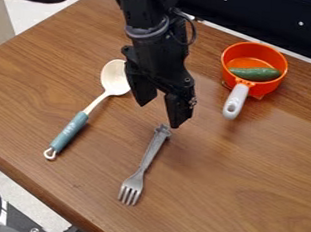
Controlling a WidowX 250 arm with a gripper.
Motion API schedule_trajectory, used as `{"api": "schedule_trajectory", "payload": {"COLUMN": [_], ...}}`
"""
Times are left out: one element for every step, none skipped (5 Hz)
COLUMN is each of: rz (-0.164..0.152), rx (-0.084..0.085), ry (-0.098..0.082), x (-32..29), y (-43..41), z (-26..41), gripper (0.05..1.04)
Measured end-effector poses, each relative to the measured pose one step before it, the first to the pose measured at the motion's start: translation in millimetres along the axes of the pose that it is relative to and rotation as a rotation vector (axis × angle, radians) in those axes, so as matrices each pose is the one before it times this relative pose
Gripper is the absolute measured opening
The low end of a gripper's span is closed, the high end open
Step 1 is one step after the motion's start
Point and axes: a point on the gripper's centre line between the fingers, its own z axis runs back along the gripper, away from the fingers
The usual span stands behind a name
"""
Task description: Put the fork to the orange pot
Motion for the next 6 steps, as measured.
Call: {"api": "schedule_trajectory", "payload": {"rz": [-0.0002, -0.047, -0.0185, 0.0544, 0.0582, 0.1209], "rx": [-0.0036, 0.0306, -0.011, -0.0018, -0.0267, 0.0039], "ry": [0.0187, -0.0479, 0.0046, -0.0273, 0.033, -0.0066], "x": [-2.73, 16.69, 20.25, 5.27, -12.77, -14.45], "y": [-0.7, -1.12, 0.74, -1.86, -8.08, -2.73], "z": [-5.62, -2.92, -4.67, -0.76, -6.73, 8.36], "gripper": [0.997, 0.997, 0.997, 0.997, 0.997, 0.997]}}
